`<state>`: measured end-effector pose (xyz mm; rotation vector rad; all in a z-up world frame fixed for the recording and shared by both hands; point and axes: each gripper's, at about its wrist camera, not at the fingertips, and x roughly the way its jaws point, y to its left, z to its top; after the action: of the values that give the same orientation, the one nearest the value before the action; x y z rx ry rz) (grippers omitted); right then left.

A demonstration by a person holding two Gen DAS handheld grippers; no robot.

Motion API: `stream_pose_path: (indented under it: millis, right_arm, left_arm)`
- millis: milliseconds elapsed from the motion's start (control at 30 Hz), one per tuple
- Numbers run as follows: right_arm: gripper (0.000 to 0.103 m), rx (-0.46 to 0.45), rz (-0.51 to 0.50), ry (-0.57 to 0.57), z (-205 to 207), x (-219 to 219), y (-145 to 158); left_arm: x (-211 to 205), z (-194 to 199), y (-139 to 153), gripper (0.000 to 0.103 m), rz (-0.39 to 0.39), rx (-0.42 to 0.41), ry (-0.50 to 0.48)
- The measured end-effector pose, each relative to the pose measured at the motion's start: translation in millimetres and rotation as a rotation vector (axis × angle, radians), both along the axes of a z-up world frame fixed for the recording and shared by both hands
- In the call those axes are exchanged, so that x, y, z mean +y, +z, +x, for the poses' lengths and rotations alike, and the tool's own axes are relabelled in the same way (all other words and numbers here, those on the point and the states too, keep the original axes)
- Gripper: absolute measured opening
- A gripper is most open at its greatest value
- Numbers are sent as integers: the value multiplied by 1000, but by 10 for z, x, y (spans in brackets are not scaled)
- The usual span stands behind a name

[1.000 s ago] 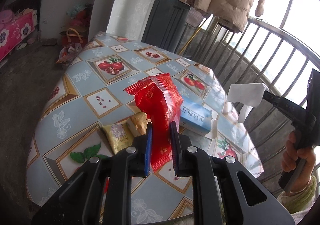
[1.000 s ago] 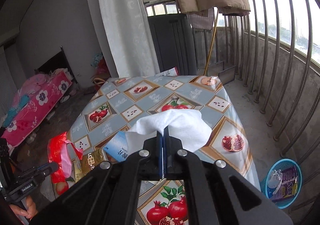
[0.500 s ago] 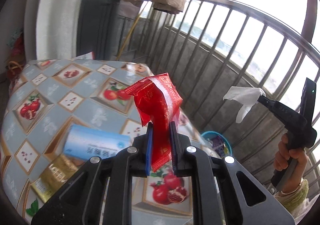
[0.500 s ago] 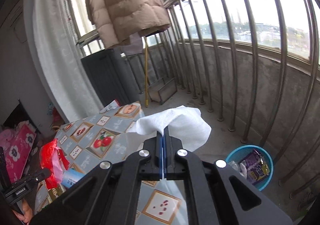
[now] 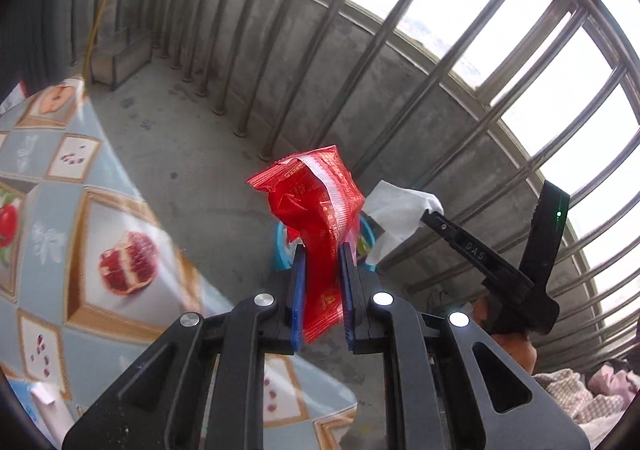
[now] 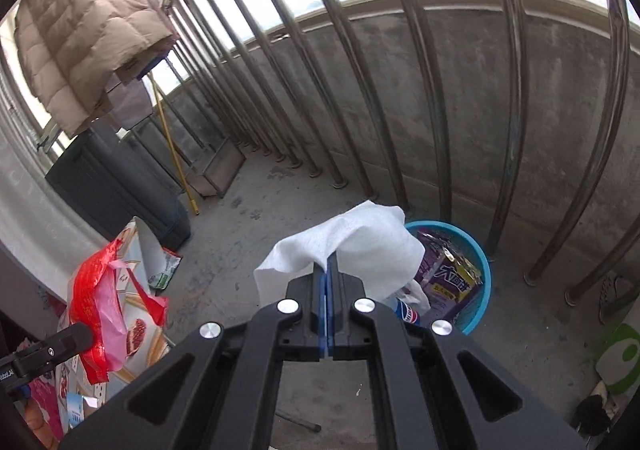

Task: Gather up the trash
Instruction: 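Carry the wipe and red bag to the blue wastebasket and open both tools, then move both tools back over the table toward the blue box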

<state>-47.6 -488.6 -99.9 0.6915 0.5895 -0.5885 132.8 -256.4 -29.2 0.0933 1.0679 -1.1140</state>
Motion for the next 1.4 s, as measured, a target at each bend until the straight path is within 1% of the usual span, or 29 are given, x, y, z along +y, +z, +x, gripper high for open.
stream_pose_path:
  millis: [100,200,367,433,500,533,567,633,700,733,767,800,833,867,933,1033,1100,1167,1267,1333,1400]
  right_arm:
    - [0,22,59,-40,-11,-183,-268]
    - [0,54,114,-69,-17,-339,-558]
    - [0,90,212,-94,-5,-596,-1030]
    - [0,96,253,-108,-1,-705,-1224]
    - [1,103,282,-122,8,-816,-1411]
    - [1,106,306,-131,12,-885,-1534]
    - [2,121,333,-140,31,-957,-1659]
    - [4,157,404,-141,85,-1089,-1940]
    - [18,209,473,-182,56,-1176,-2164]
    - [21,205,492,-199,17,-1193,-2202]
    - [28,190,501,-214,-32,-1200,-2215]
    - [40,182,498,-225,-70,-1213,-2209]
    - [46,174,486,-238,-115,-1212,-2183]
    - [55,162,471,-249,-150,-1218,-2154]
    - [57,146,452,-252,-201,-1241,-2107]
    - [59,94,468,-255,-274,-1271,-2030]
    - [60,56,464,-249,-309,-1259,-1946]
    - [60,32,440,-232,-326,-1204,-1792]
    - [62,-10,356,-192,-333,-1053,-1451]
    - [66,-41,285,-167,-326,-945,-1187]
    - [77,-68,212,-136,-285,-869,-1007]
  left_arm:
    - [-551,-9,-183,14,50,37,-85]
    - [-1069,5,-439,14,112,63,-151]
    - [-1728,29,-871,15,193,98,-222]
    - [-1952,32,-1038,16,227,113,-238]
    - [-2169,51,-1189,18,244,124,-251]
    - [-2246,60,-1273,22,255,123,-248]
    - [-2299,71,-1352,32,266,123,-244]
    - [-2426,72,-1516,40,292,135,-235]
    - [-2492,58,-1637,41,324,155,-228]
    - [-2499,74,-1654,42,327,172,-225]
    - [-2496,68,-1649,42,319,187,-224]
    - [-2472,61,-1632,43,307,195,-226]
    - [-2417,57,-1609,43,299,192,-229]
    - [-2387,56,-1574,44,295,184,-228]
    - [-2341,60,-1498,44,284,167,-217]
    - [-2249,71,-1326,44,252,148,-194]
    - [-2116,80,-1136,44,216,128,-180]
    - [-1938,86,-905,44,169,78,-144]
    - [-1549,95,-503,45,102,24,-94]
    - [-1221,102,-230,47,59,-18,-47]
    - [-862,97,5,49,18,-60,10]
